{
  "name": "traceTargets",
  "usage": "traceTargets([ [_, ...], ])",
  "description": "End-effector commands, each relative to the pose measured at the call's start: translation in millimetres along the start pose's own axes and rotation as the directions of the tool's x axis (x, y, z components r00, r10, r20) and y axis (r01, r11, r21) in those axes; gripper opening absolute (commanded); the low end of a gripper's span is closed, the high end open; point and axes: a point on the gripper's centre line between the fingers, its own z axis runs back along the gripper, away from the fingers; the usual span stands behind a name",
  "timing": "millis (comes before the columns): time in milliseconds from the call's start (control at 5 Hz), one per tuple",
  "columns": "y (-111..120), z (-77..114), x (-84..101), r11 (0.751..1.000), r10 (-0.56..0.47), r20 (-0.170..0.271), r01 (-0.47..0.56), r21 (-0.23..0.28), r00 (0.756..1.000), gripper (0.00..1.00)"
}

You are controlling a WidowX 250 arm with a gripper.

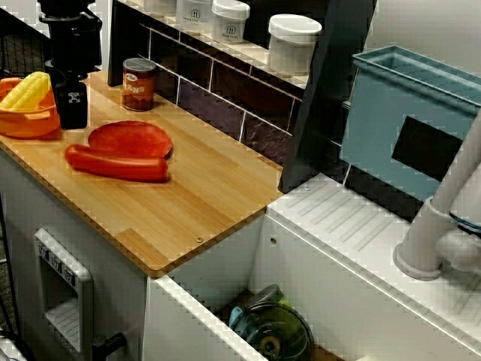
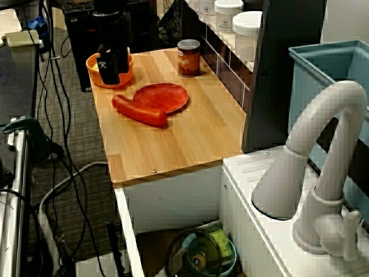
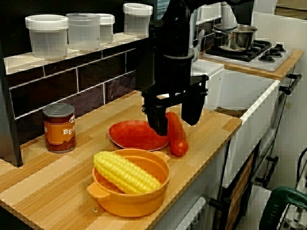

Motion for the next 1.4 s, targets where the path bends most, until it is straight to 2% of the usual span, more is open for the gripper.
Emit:
traceTargets([
  [0,-5,17.6,3.3,0.977,-0.201,0.041,0.197,0.078,0.979,1.0],
  [400,-15,14.4,3.0,0.964,-0.258,0.059,0.253,0.078,0.964,1.0],
  [800,-21,6.8,3.9,0.969,-0.237,0.05,0.233,0.076,0.97,1.0],
  [1200,-38,-9.0,10.1,0.958,-0.269,0.044,0.262,0.115,0.962,1.0],
])
